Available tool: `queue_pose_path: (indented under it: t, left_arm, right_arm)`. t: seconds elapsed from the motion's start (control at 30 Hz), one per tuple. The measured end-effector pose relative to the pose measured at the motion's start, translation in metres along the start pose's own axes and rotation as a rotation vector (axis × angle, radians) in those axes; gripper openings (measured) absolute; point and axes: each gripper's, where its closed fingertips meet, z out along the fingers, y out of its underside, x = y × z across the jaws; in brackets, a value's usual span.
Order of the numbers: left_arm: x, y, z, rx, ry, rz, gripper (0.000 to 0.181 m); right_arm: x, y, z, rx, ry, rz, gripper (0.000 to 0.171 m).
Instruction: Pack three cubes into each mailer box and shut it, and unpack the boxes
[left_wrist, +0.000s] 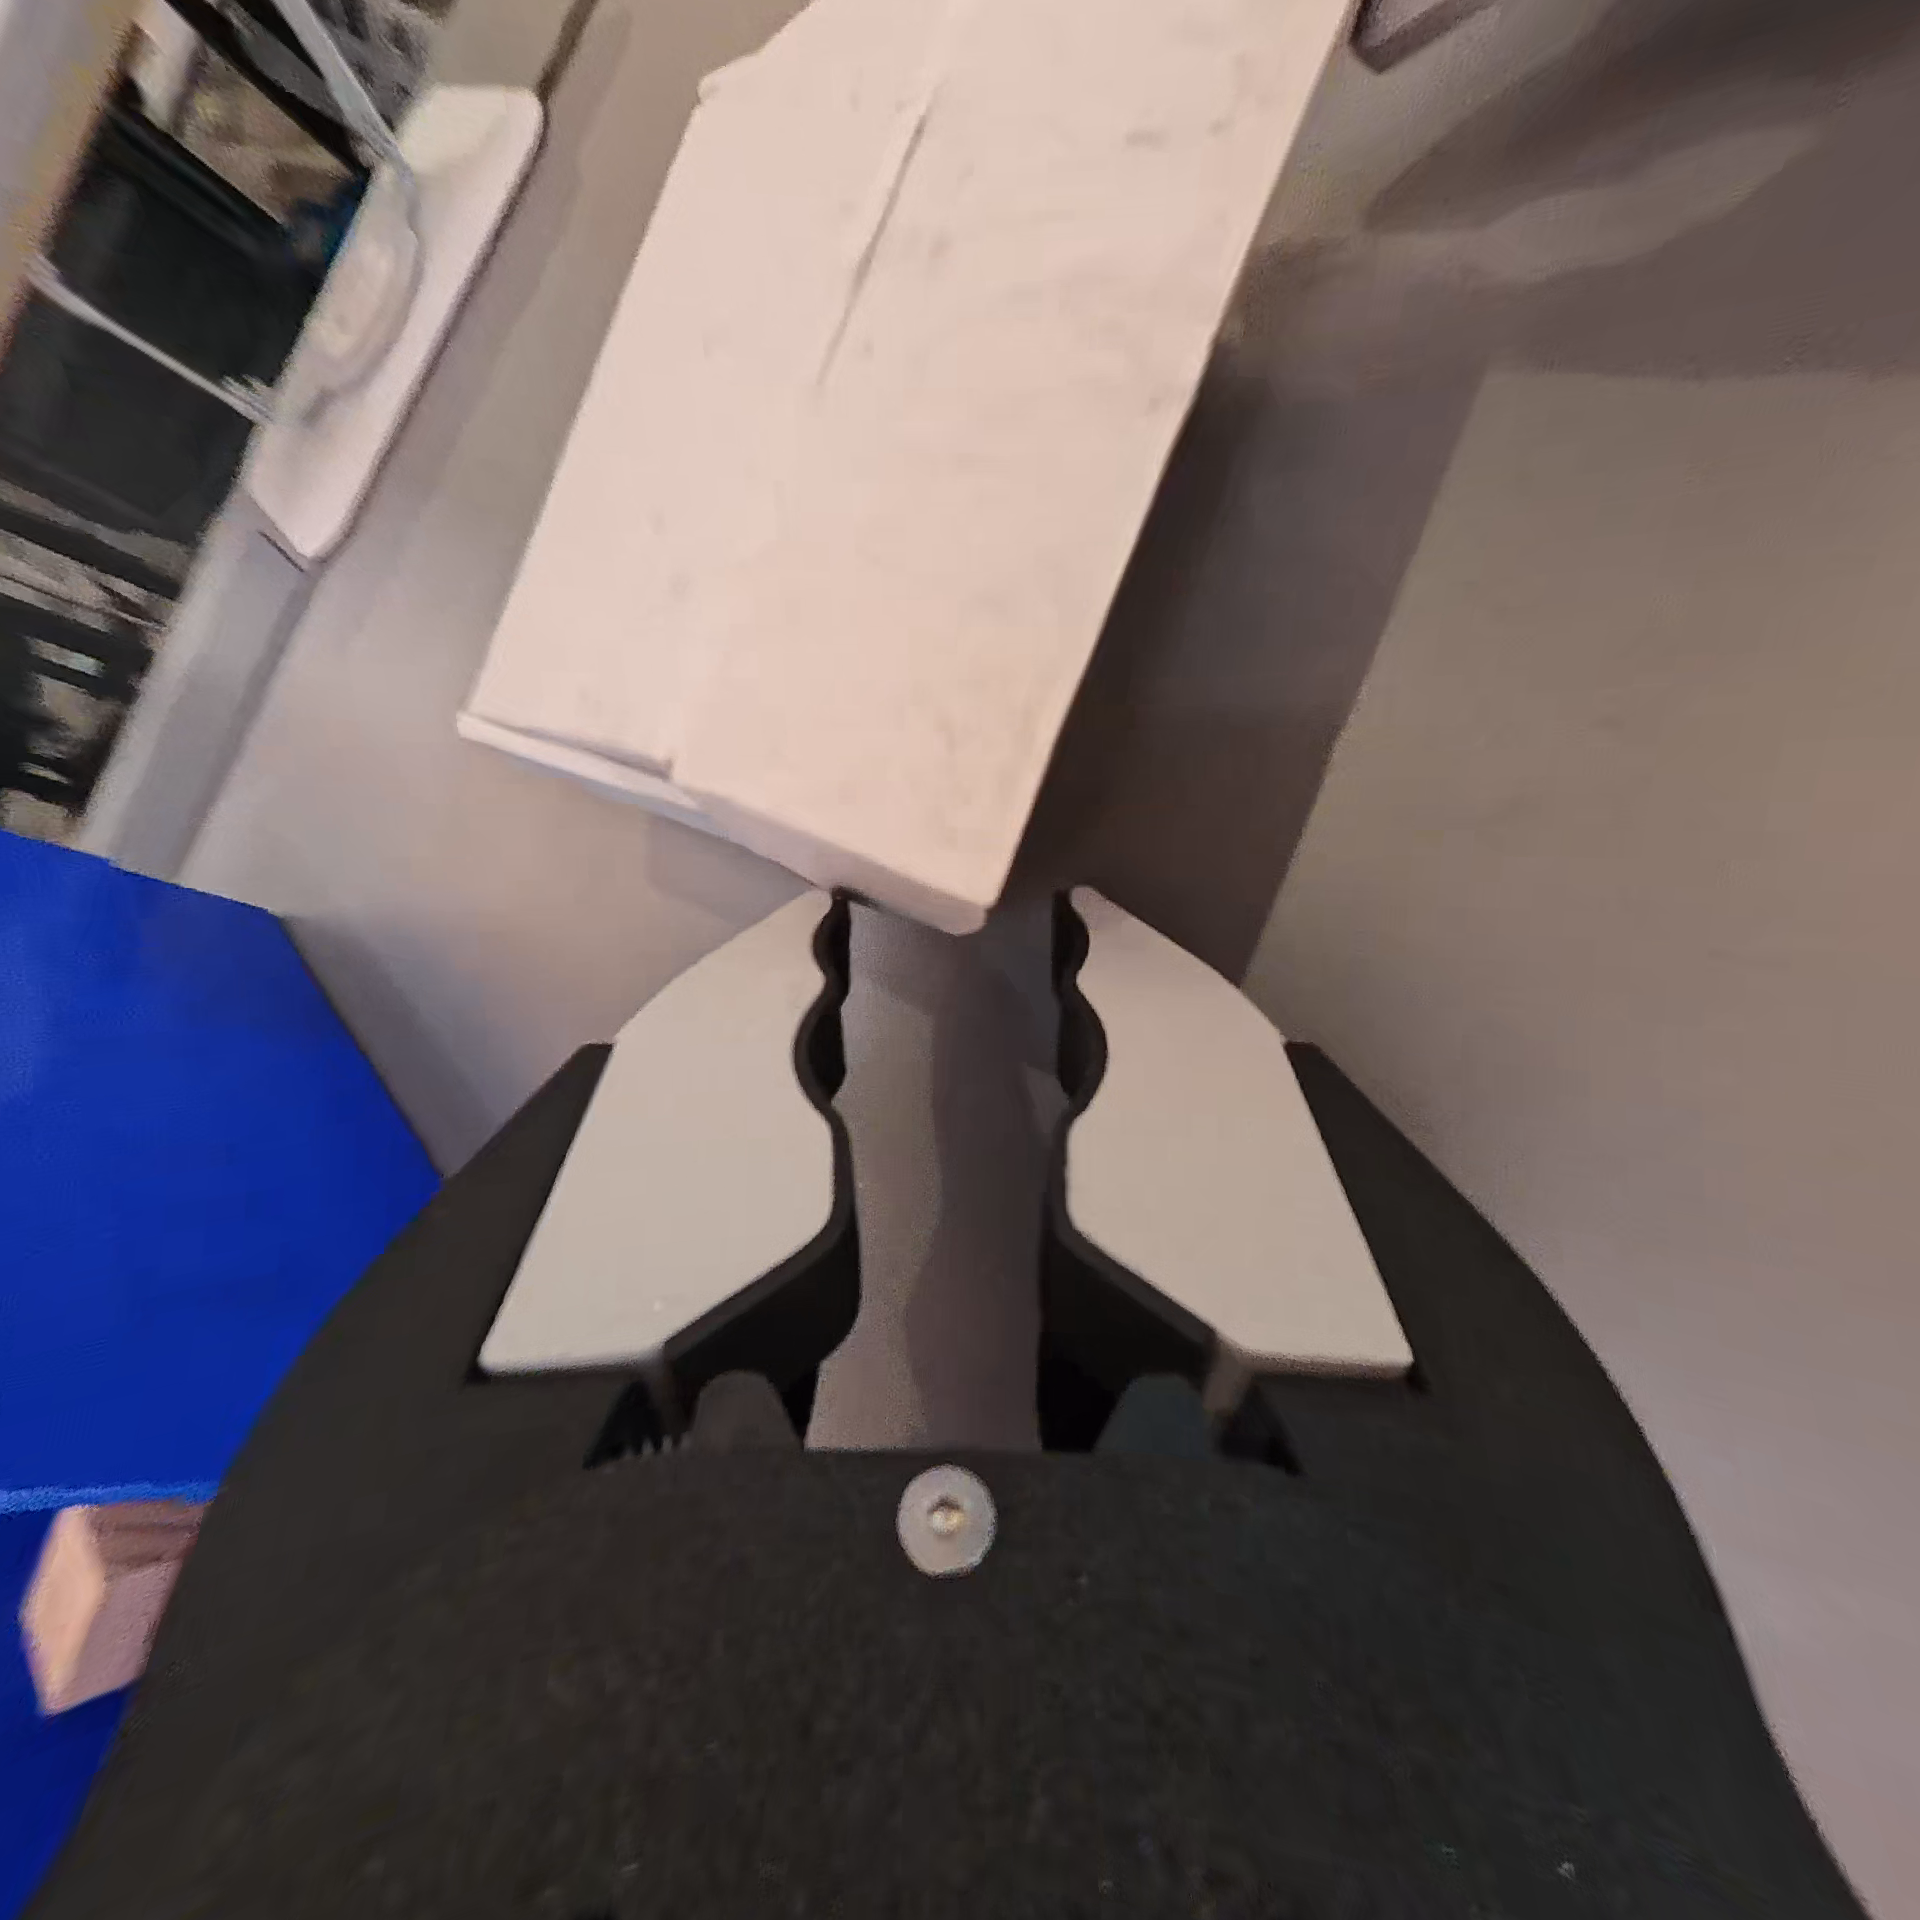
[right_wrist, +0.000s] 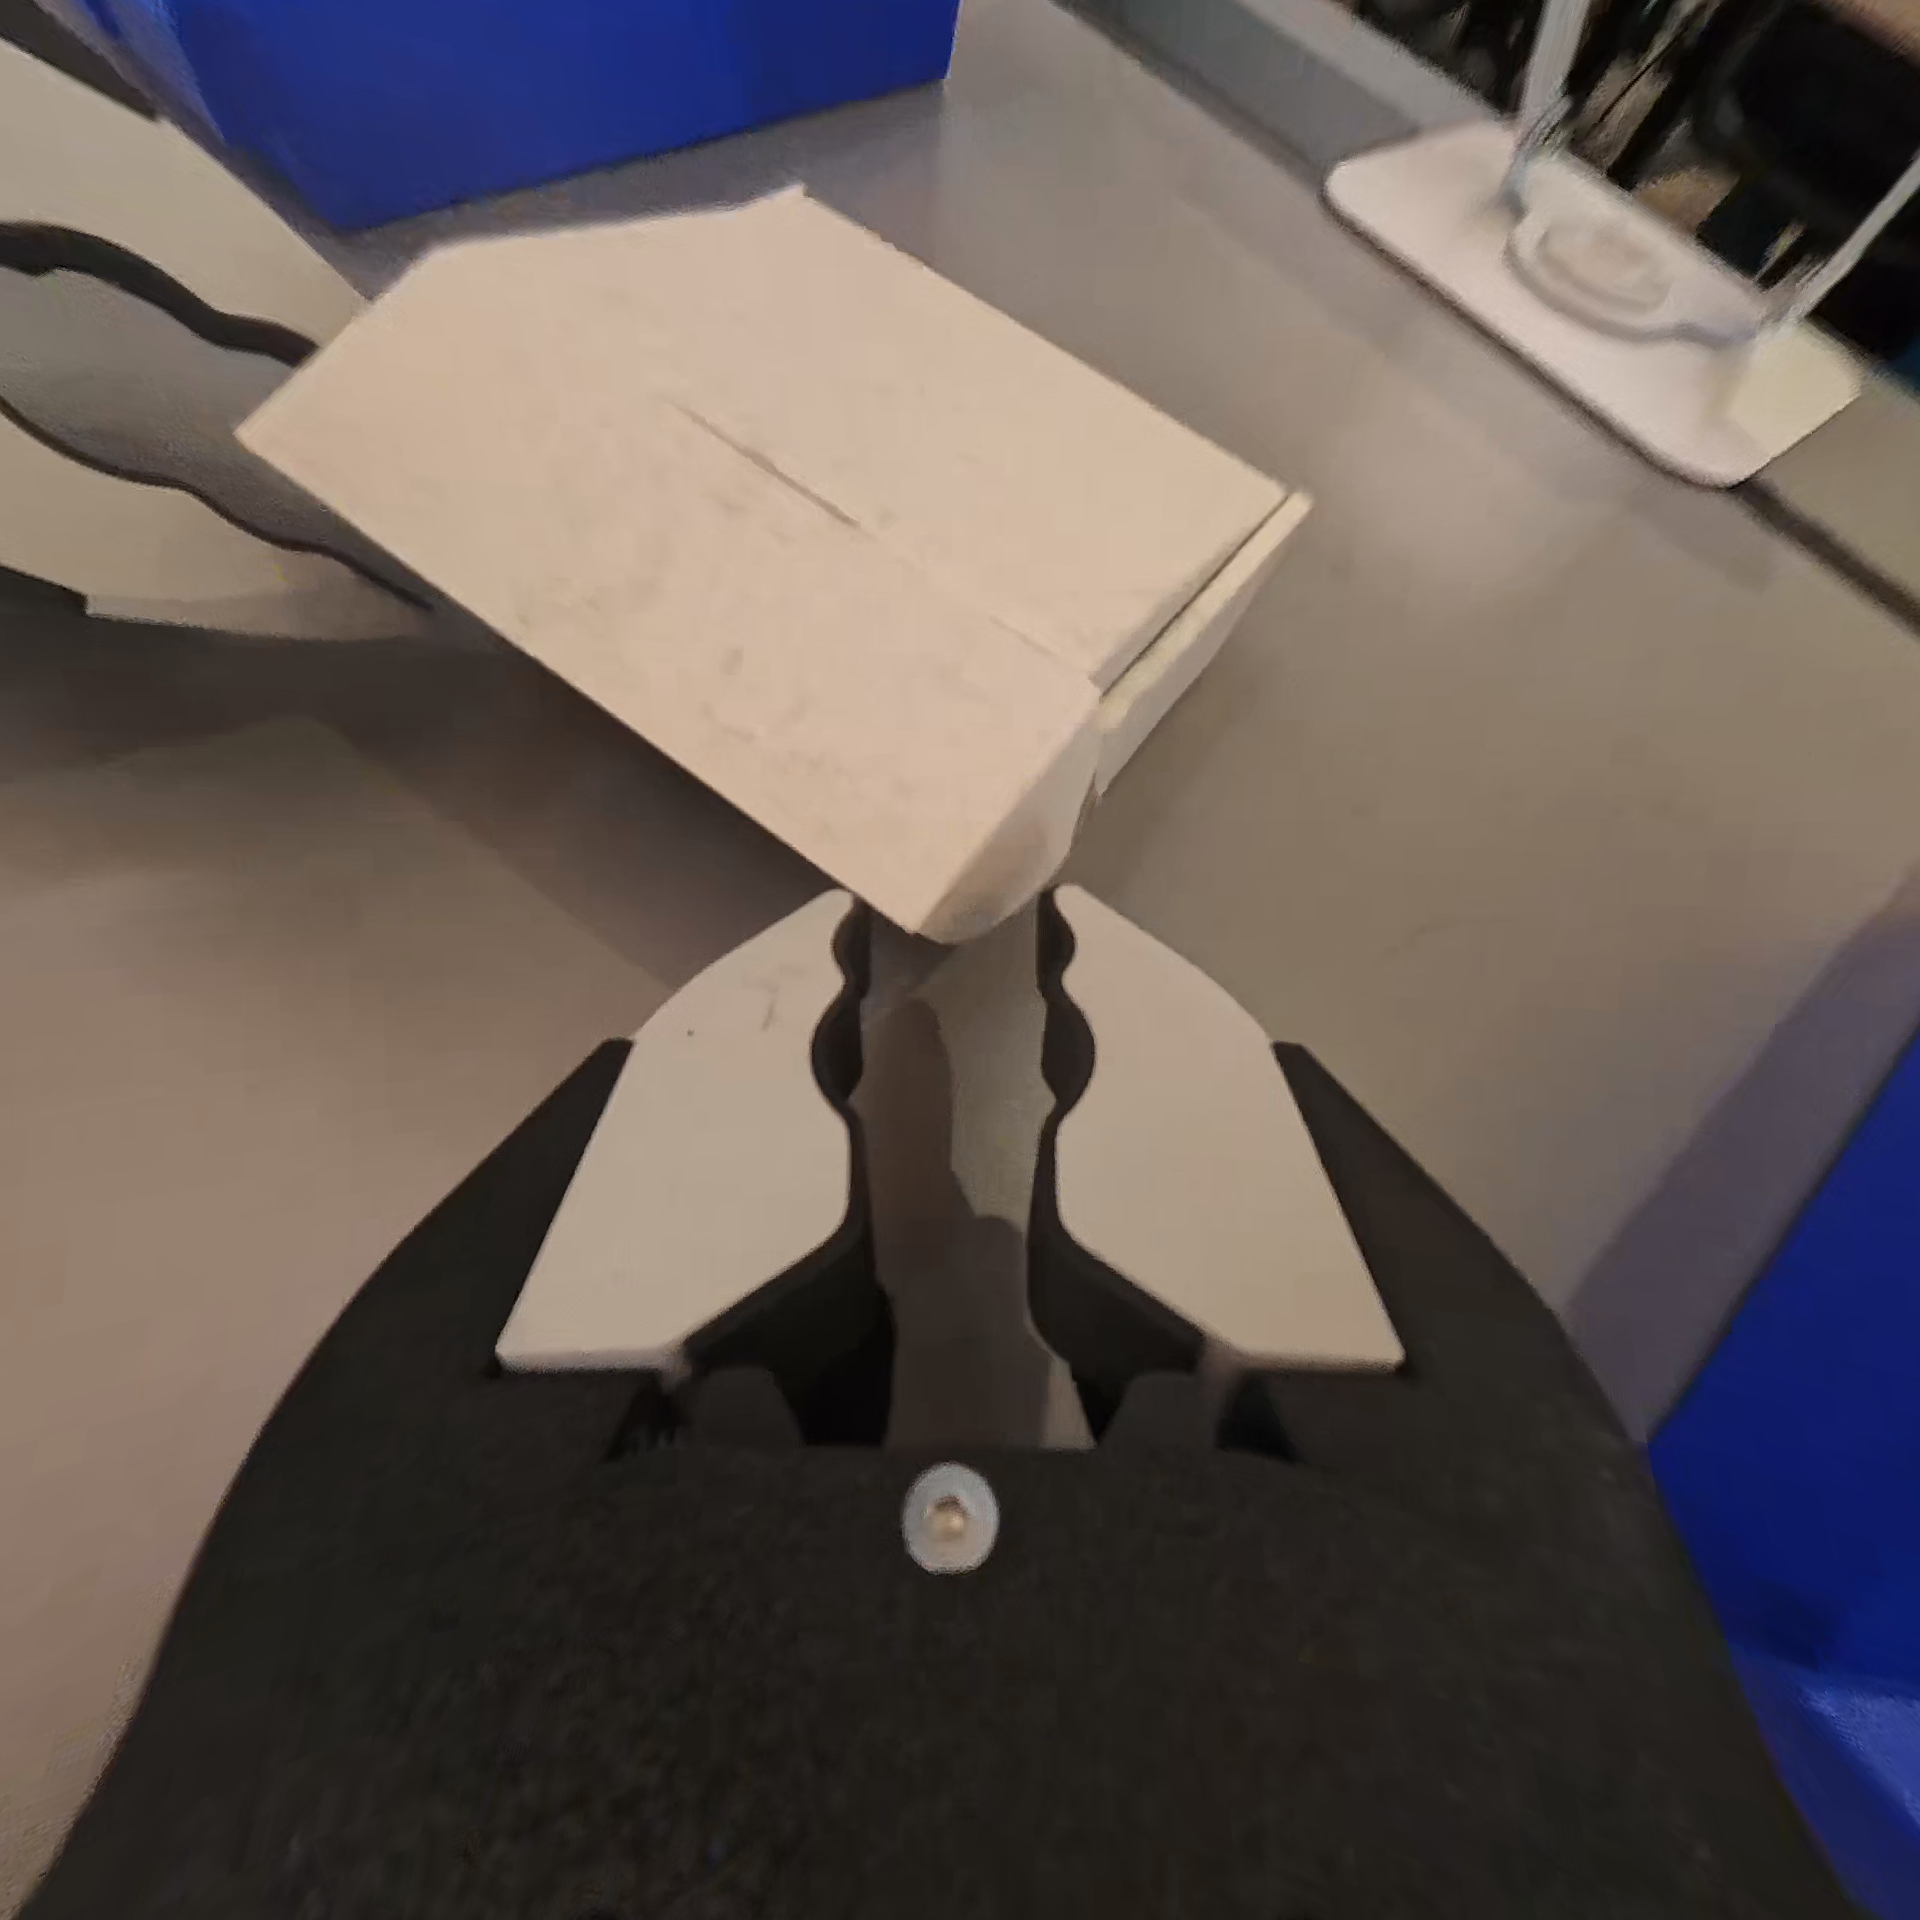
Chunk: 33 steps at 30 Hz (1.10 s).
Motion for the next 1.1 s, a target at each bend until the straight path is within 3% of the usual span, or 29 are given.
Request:
queue_pose_path:
  t: [0.13, 0.23, 0.47, 0.6, 0.83, 0.97, 1.03, 1.1]
  left_arm:
    - [-0.010, -0.016, -0.010, 0.048, -0.148, 0.074, 0.030]
    - [-0.016, -0.014, -0.010, 0.015, -0.172, 0.021, 0.017]
    - [0.007, -0.008, -0.010, 0.009, 0.130, -0.253, 0.007]
    - [0.007, 0.002, 0.006, -0.039, 0.086, -0.167, 0.001]
    - [-0.004, 0.011, 0.005, -0.046, 0.050, -0.155, 0.002]
    - [-0.012, 0.018, 0.005, -0.077, -0.017, -0.058, 0.014]
    - [-0.007, 0.014, 0.004, -0.064, 0.000, -0.055, 0.011]
    - [-0.004, 0.011, 0.004, -0.052, 0.004, -0.060, 0.009]
  right_arm:
    - [-0.003, -0.017, -0.008, 0.064, 0.052, -0.068, 0.019]
    - [-0.004, -0.018, -0.009, 0.011, 0.059, -0.061, 0.016]
    - [-0.016, -0.001, -0.005, -0.086, -0.079, 0.126, 0.014]
    - [-0.017, 0.009, 0.009, -0.141, -0.068, 0.094, 0.013]
    - [-0.012, 0.006, 0.008, -0.078, -0.085, 0.098, 0.014]
    - [-0.018, 0.007, -0.002, -0.056, -0.105, -0.019, 0.034]
    - [-0.020, -0.007, -0.015, -0.033, -0.120, -0.068, 0.034]
    - [-0.028, -0.043, -0.031, 0.097, -0.194, -0.043, 0.021]
